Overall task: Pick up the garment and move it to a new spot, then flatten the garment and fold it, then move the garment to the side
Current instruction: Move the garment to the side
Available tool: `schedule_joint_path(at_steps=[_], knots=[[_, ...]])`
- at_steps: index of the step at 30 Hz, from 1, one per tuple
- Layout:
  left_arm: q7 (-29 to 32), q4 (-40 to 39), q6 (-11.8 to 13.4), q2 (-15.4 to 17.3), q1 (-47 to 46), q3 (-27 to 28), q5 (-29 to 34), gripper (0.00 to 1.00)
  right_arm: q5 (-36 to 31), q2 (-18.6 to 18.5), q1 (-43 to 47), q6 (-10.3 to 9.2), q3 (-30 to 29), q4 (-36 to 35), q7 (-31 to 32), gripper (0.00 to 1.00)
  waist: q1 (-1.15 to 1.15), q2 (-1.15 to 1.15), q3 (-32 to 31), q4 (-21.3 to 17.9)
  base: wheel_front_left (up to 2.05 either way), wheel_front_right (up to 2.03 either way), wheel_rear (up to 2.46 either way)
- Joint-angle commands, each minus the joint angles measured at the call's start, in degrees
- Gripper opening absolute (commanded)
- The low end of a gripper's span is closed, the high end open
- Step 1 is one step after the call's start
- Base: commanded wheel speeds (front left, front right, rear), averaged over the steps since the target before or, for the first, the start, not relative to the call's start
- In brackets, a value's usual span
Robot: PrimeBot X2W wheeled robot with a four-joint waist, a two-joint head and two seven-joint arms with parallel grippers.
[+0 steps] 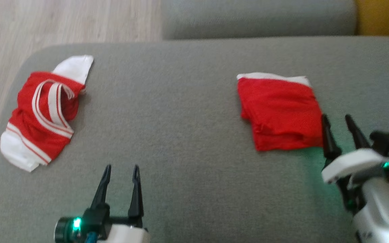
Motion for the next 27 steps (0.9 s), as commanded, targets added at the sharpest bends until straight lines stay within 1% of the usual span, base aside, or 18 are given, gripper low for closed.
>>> schedule_joint_path(at_steps=[1, 4, 8, 10, 11, 12, 13, 14, 15, 18, 21, 27], knots=[[-0.29, -1.97, 0.43, -0.10, -3.51, 0.97, 0.12, 1.00, 2.04, -2.08, -4.77, -0.04, 1.40, 1.49, 1.97, 1.00, -0.01, 0.00, 2.81, 1.82, 0.00, 0.00, 0.00], [-0.29, -2.57, 0.82, -0.10, -5.13, 0.02, -0.69, 1.00, 5.74, -4.36, -9.24, -0.04, 2.75, 6.61, 6.32, 1.00, -0.01, 0.00, 4.75, 3.21, 0.00, 0.00, 0.00], [-0.29, -3.19, 1.17, -0.10, -6.83, -1.25, -2.29, 1.00, 10.04, -7.31, -13.55, -0.04, 5.66, 11.22, 9.80, 1.00, -0.01, 0.00, 6.97, 4.70, 0.00, 0.00, 0.00], [-0.29, -3.41, 1.31, -0.10, -7.58, -1.80, -2.50, 1.00, 12.40, -8.27, -15.08, -0.04, 7.27, 13.33, 11.71, 0.98, -0.01, 0.00, 7.76, 5.18, 0.00, 0.00, 0.00], [-0.29, -3.41, 1.31, -0.10, -7.58, -1.80, -2.50, 1.00, 12.40, -8.27, -15.08, -0.04, 7.27, 13.33, 11.71, 0.98, -0.01, 0.00, 7.76, 5.18, 0.00, 0.00, 0.00], [-0.29, -3.54, 1.39, -0.10, -7.94, -2.01, -2.63, 1.00, 13.47, -8.72, -15.68, -0.04, 8.24, 14.18, 12.59, 0.89, -0.01, 0.00, 8.10, 5.39, 0.00, 0.00, 0.00], [-0.29, -3.72, 1.50, -0.10, -8.28, -2.18, -2.71, 1.00, 14.46, -9.06, -16.18, -0.04, 9.68, 14.50, 13.32, 0.73, -0.01, 0.00, 8.47, 5.57, 0.00, 0.00, 0.00], [-0.29, -3.92, 1.61, -0.10, -8.56, -2.32, -2.78, 1.00, 15.68, -9.35, -16.42, -0.04, 11.31, 14.68, 14.32, 0.24, -0.01, 0.00, 8.79, 5.68, 0.00, 0.00, 0.00], [-0.29, -4.06, 1.71, -0.10, -8.74, -2.43, -2.84, 1.00, 16.62, -9.90, -16.60, -0.04, 12.81, 14.77, 14.88, 0.00, -0.01, 0.00, 8.99, 5.74, 0.00, 0.00, 0.00], [-0.29, -4.66, 2.12, -0.10, -8.88, -2.23, -2.68, 1.00, 19.02, -11.84, -17.48, -0.04, 16.00, 14.29, 14.25, 0.00, -0.01, 0.00, 9.94, 5.17, 0.00, 0.00, 0.00], [-0.29, -5.27, 2.26, -0.10, -9.03, -1.95, -2.36, 1.00, 20.06, -14.80, -18.86, -0.04, 18.08, 14.21, 13.02, 0.00, -0.01, 0.00, 11.51, 3.61, 0.00, 0.00, 0.00], [-0.29, -6.68, 2.10, -0.10, -11.12, -1.58, -1.84, 1.00, 19.08, -23.50, -22.02, -0.04, 20.67, 15.35, 11.78, 0.00, -0.01, 0.00, 16.11, -0.61, 0.00, 0.00, 0.00]])
